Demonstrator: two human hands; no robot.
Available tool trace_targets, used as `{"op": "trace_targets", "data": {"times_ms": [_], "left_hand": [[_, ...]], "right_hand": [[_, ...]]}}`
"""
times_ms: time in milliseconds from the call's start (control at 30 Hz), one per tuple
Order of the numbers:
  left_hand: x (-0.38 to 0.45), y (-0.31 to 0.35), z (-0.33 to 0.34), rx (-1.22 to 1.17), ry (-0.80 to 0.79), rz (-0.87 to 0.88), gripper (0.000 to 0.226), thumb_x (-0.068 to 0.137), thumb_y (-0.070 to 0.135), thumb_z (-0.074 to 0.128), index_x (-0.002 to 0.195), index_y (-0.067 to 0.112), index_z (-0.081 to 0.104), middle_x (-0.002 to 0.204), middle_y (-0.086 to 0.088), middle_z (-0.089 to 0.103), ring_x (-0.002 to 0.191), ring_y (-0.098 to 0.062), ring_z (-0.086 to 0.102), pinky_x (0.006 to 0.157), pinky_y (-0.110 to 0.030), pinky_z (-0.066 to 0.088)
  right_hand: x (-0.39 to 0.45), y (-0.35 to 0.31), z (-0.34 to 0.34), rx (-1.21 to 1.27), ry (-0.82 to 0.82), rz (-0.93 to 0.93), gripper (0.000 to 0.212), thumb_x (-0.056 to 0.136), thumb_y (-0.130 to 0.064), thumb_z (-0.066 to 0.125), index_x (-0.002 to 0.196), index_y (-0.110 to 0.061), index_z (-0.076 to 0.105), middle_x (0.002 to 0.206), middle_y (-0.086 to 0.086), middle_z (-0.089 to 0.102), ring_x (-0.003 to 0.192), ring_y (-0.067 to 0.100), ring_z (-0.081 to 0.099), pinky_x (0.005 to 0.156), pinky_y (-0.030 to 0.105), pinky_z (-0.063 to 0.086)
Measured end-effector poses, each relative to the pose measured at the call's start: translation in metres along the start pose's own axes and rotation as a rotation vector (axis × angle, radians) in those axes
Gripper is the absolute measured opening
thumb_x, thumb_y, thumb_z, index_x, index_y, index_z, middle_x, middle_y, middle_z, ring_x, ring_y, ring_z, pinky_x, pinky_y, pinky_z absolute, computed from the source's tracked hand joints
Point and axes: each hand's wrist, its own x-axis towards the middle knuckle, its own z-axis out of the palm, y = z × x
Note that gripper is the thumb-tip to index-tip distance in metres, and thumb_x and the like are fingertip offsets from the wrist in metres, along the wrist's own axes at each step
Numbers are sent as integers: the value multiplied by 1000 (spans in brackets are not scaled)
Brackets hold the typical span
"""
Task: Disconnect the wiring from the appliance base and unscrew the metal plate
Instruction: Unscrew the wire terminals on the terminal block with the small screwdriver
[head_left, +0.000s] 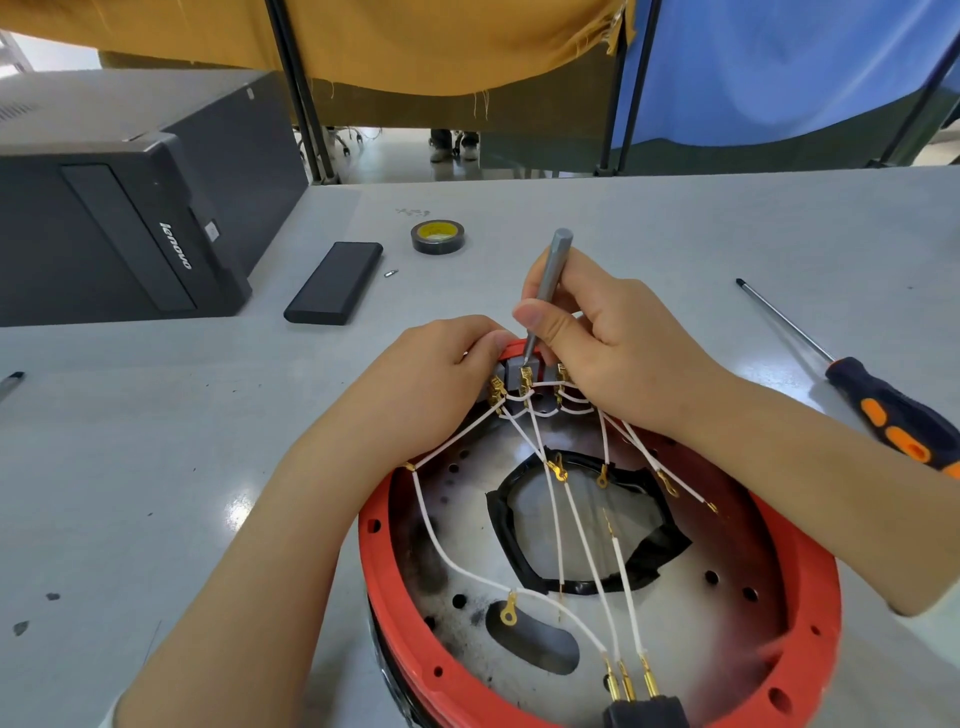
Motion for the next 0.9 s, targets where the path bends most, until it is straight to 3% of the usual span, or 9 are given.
{"op": "trace_targets", "data": {"times_ms": [100,167,267,400,467,567,667,767,900], "left_hand": [[-1,0,0,-11,-3,6,30,100,34,36,87,25,61,53,24,52,58,10,47,56,-6,35],[0,0,0,-9,10,12,32,100,35,36,89,21,63,54,13,52,58,8,47,55,-8,36],[-1,1,-1,-4,14,9,32,100,34,36,85,21,62,54,10,47,55,8,46,53,-8,35],[-1,3,-1,-2,-3,-4,30,100,33,36,80,30,59,58,13,53,61,0,49,54,-11,35],[-1,3,-1,6,-7,-19,30,100,34,35,92,27,63,65,11,55,64,0,50,54,-12,34],[-1,4,-2,6,-9,-30,30,101,34,35,100,26,64,68,11,55,65,2,50,54,-10,34],[-2,5,-2,1,-16,-36,31,101,34,35,103,23,64,81,6,63,78,-4,55,67,-12,39],[-3,6,-2,-14,-31,-50,31,101,34,35,103,25,64,89,2,66,85,-9,58,77,-21,44],[-2,4,-2,-24,-33,-50,30,101,35,35,101,28,65,88,5,67,84,-6,58,76,-18,43]], "right_hand": [[-1,-2,0,-26,-10,-22,7,98,-28,48,92,-23,48,66,-6,57,60,10,57,54,18,44],[-1,-1,0,-55,-14,-37,8,98,-28,48,93,-22,49,65,-6,57,56,9,55,51,18,41],[0,-1,1,-103,-26,-32,11,97,-29,47,93,-19,50,59,-7,53,51,8,51,48,18,37],[8,-1,2,-28,-52,82,12,98,-28,47,86,-30,46,58,-12,54,52,6,50,53,20,41],[14,-1,2,45,-73,172,17,98,-28,47,83,-34,43,55,-7,50,46,5,46,52,20,42],[22,-1,-1,136,-120,291,16,99,-28,45,84,-32,42,61,11,46,32,7,39,37,14,34],[26,2,-2,190,-155,368,14,100,-30,43,87,-27,42,63,16,49,28,15,35,33,20,32],[23,4,0,196,-99,343,13,100,-29,44,86,-27,43,60,10,48,28,8,36,33,18,32],[13,5,0,241,-30,256,14,99,-23,44,85,-24,43,58,4,47,33,2,44,38,9,33]]}}
